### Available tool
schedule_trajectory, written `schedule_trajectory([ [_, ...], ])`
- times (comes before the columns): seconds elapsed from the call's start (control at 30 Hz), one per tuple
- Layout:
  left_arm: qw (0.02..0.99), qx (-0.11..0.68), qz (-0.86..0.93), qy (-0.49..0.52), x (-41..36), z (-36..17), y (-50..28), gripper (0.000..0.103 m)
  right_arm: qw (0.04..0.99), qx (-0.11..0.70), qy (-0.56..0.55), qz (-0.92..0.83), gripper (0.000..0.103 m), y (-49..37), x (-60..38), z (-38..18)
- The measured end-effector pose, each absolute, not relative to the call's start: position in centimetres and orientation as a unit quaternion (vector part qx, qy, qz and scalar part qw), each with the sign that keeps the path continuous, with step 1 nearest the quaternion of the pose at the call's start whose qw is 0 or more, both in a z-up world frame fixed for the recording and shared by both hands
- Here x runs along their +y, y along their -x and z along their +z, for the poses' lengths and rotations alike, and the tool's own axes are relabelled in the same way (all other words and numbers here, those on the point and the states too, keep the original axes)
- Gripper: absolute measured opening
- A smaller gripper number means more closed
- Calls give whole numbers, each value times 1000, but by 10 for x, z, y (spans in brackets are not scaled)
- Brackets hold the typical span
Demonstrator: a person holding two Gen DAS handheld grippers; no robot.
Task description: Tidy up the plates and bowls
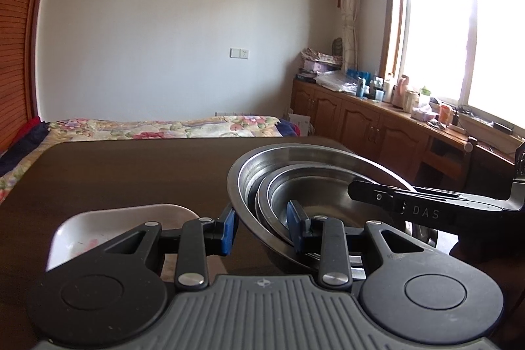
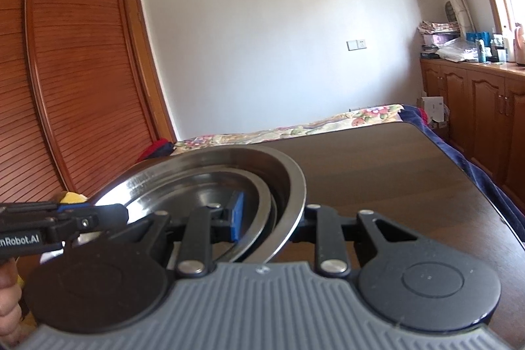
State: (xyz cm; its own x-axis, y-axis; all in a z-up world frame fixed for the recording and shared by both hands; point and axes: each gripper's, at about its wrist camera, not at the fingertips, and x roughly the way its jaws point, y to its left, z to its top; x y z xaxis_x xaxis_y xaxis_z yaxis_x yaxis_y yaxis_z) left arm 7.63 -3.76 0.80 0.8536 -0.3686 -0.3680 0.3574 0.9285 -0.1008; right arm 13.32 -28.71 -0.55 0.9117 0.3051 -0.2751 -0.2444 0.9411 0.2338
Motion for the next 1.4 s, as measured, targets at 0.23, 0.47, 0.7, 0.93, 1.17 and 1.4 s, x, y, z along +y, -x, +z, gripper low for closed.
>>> schedule_trajectory([
  [0.23,967,185,-170,25,-16,20,-73,35,970,155,-91,166,28,-138,-271,3],
  [0.47,972,178,-152,30,8,28,-69,35,966,154,-77,192,28,-142,-250,10],
  [0.7,973,183,-135,31,33,29,-66,35,959,161,-72,221,28,-144,-228,13],
  [0.93,973,191,-120,39,55,28,-67,35,952,177,-61,241,28,-148,-204,11],
  [1.17,972,203,-110,45,69,20,-66,35,944,201,-57,255,28,-151,-189,8],
  [1.4,969,217,-110,48,75,13,-64,35,943,207,-45,257,28,-149,-181,7],
])
